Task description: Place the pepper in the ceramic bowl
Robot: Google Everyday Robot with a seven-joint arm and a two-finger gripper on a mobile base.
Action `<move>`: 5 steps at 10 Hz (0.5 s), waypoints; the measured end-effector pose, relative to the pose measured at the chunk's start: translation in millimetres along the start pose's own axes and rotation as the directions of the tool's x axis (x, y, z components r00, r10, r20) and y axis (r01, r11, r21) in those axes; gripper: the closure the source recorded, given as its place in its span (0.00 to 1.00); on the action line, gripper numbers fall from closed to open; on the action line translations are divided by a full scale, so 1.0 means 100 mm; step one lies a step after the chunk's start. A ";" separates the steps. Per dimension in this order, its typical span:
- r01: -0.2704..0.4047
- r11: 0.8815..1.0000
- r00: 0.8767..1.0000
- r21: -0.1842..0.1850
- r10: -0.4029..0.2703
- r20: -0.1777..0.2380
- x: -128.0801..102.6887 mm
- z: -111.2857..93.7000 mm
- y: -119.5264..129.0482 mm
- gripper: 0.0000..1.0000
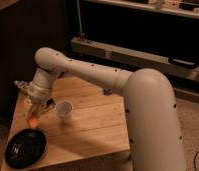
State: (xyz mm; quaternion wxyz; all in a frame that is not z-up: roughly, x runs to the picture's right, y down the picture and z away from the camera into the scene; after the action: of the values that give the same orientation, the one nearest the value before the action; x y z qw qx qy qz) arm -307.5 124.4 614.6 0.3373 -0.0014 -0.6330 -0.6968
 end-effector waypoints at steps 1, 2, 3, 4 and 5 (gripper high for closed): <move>0.004 1.000 1.000 0.003 -0.004 0.010 0.01 0.09 0.00 0.80; 0.011 1.000 1.000 0.014 -0.012 0.022 0.01 0.21 0.02 0.80; 0.016 1.000 0.999 0.025 -0.017 0.028 0.01 0.31 0.04 0.80; 0.017 0.999 0.999 0.037 -0.018 0.036 0.00 0.43 0.07 0.80; 0.016 0.999 0.999 0.047 -0.018 0.045 -0.02 0.54 0.09 0.80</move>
State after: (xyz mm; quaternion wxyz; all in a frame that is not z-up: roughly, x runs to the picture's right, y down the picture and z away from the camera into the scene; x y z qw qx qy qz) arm -324.9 172.8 632.1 0.3166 -0.0040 -0.6567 -0.6845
